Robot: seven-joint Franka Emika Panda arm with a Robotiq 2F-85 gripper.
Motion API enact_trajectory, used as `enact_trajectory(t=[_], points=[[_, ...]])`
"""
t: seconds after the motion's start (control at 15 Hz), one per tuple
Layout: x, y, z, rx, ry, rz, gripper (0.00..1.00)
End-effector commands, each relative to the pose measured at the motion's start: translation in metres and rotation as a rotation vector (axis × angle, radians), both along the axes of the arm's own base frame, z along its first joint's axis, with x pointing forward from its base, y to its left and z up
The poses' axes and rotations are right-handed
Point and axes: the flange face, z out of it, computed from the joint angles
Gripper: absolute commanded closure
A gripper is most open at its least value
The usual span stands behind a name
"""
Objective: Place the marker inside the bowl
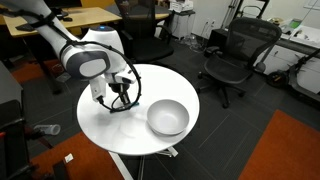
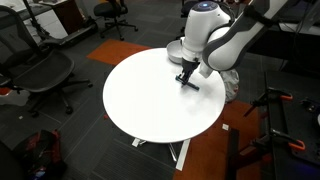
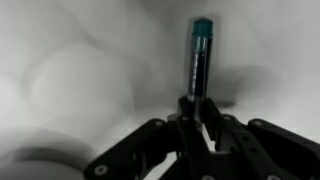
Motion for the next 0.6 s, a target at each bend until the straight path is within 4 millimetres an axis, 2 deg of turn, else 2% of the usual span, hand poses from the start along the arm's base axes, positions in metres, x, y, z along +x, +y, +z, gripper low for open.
enact_trajectory(t=[0.0,0.27,0.53], points=[[0.002,-0.001,0.02,0.021,-0.003,0.004,0.95],[0.008,-0.003,0.056,0.021,-0.058,-0.001,0.95],[0.019,-0.009,0.102,0.02,-0.128,-0.006,0.95]])
